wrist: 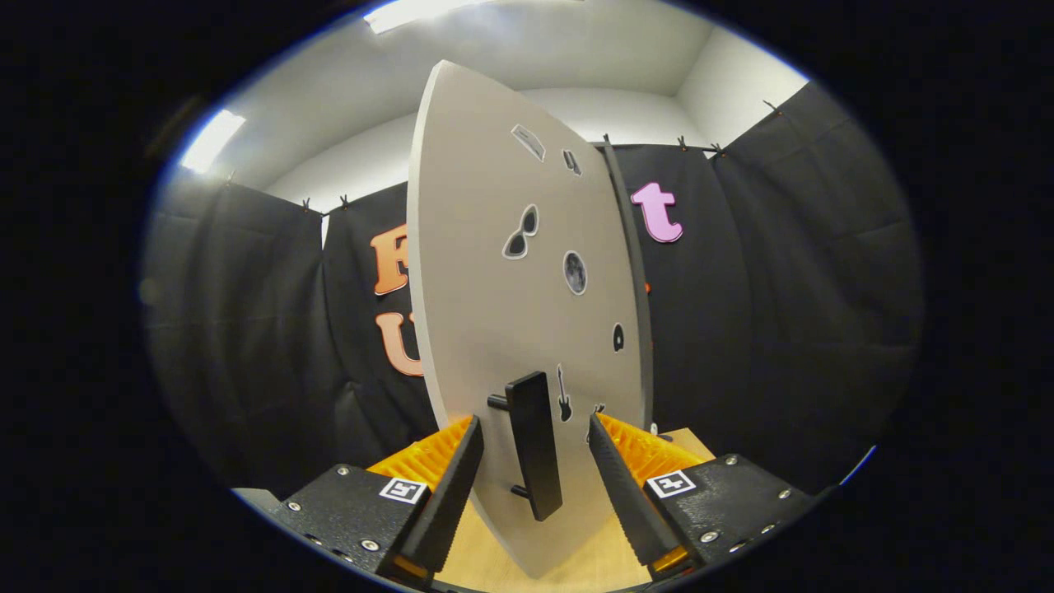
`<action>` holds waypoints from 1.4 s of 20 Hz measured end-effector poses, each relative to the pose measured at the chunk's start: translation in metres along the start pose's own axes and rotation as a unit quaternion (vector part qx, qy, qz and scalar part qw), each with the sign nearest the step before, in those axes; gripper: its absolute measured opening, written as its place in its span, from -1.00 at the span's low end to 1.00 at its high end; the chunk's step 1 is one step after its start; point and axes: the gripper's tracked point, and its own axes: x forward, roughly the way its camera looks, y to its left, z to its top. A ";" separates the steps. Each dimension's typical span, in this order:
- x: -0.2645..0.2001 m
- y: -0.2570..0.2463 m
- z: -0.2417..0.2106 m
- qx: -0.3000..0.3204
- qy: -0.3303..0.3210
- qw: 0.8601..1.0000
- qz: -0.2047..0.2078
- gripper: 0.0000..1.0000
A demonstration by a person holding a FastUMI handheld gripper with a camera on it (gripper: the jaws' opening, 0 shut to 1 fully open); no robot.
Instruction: Open the shoe cabinet door, grab the shoes and put them into the shoe cabinet, then close the shoe cabinet door.
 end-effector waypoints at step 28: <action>0.149 0.079 -0.008 -0.041 -0.002 0.998 0.054 0.69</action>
